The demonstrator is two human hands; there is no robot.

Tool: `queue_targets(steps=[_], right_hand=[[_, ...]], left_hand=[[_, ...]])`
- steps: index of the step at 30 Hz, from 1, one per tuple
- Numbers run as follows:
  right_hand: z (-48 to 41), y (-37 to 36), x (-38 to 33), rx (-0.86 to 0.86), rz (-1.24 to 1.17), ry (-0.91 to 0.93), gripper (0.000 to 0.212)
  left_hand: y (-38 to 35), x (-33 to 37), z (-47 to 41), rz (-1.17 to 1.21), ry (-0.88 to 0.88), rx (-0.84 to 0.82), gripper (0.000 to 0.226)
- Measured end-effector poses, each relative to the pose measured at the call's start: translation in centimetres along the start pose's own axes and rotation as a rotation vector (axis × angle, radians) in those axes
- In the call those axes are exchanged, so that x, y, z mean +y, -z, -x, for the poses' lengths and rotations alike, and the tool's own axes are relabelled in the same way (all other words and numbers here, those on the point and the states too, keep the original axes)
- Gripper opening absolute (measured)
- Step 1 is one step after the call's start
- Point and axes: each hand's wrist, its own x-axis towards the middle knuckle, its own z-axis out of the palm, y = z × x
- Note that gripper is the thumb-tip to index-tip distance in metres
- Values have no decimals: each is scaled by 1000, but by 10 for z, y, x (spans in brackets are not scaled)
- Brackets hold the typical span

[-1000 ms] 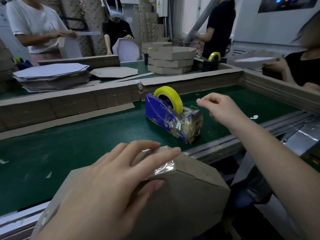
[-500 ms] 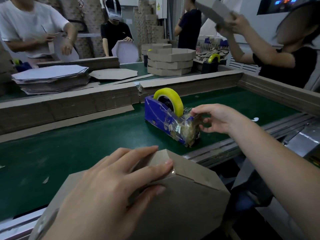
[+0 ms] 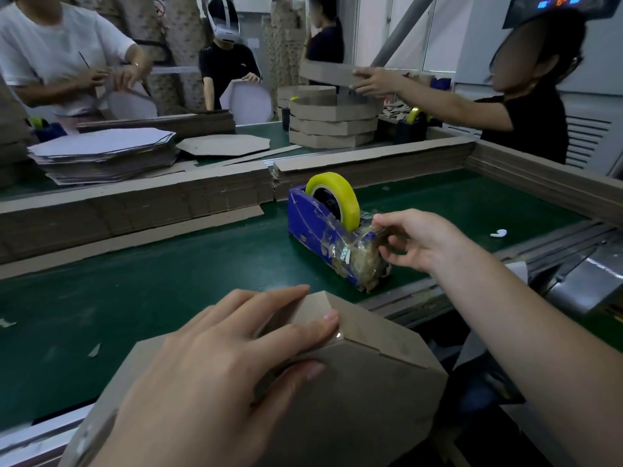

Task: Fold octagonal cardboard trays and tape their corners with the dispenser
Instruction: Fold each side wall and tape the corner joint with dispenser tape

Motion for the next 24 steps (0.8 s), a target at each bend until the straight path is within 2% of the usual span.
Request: queue_targets(steps=[8,18,24], right_hand=[[13,-9,13,69,-105,78,11],[26,1,18,24,-283,34,12],[33,6,27,-21,-412,100,14]], left_hand=[[0,0,4,2,-8,21,36],[1,0,5,0,11,17,37],[1,0,6,9,22,3,36]])
